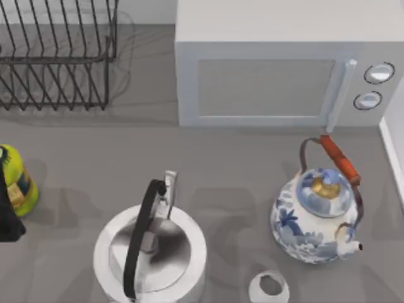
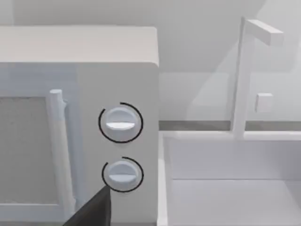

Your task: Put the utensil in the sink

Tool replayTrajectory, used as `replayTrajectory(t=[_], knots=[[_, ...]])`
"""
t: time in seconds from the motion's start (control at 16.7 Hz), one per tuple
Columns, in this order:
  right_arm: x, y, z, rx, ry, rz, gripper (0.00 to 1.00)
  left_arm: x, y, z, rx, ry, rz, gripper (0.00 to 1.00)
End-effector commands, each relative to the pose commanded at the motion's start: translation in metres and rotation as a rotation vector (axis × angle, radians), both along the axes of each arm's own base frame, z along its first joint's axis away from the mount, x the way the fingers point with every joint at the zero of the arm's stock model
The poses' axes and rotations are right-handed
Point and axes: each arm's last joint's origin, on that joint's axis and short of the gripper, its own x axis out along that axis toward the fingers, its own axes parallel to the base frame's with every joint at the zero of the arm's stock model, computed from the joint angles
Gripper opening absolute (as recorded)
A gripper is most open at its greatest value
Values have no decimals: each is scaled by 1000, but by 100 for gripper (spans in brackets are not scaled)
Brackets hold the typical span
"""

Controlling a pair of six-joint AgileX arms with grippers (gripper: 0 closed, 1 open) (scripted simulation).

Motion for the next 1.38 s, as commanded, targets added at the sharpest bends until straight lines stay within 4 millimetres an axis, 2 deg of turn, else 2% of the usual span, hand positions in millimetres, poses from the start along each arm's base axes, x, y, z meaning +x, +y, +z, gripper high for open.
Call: replayTrajectory(t=[0.24,0.42,0.72,1.02,1.2,1.38], knots=[[0,-2,5,-6,35,-19,100,0,0,0,0,0,0,100],[3,-8,19,-21,170,-73,100,0,0,0,0,0,0,100],[27,-30,39,2,626,-187,100,0,0,0,0,0,0,100],[64,-70,40,127,1134,-266,100,0,0,0,0,0,0,100],[80,-94,39,213,1336,-286,100,0,0,0,0,0,0,100],[90,-114,36,281,1461,-292,100,0,0,0,0,0,0,100]])
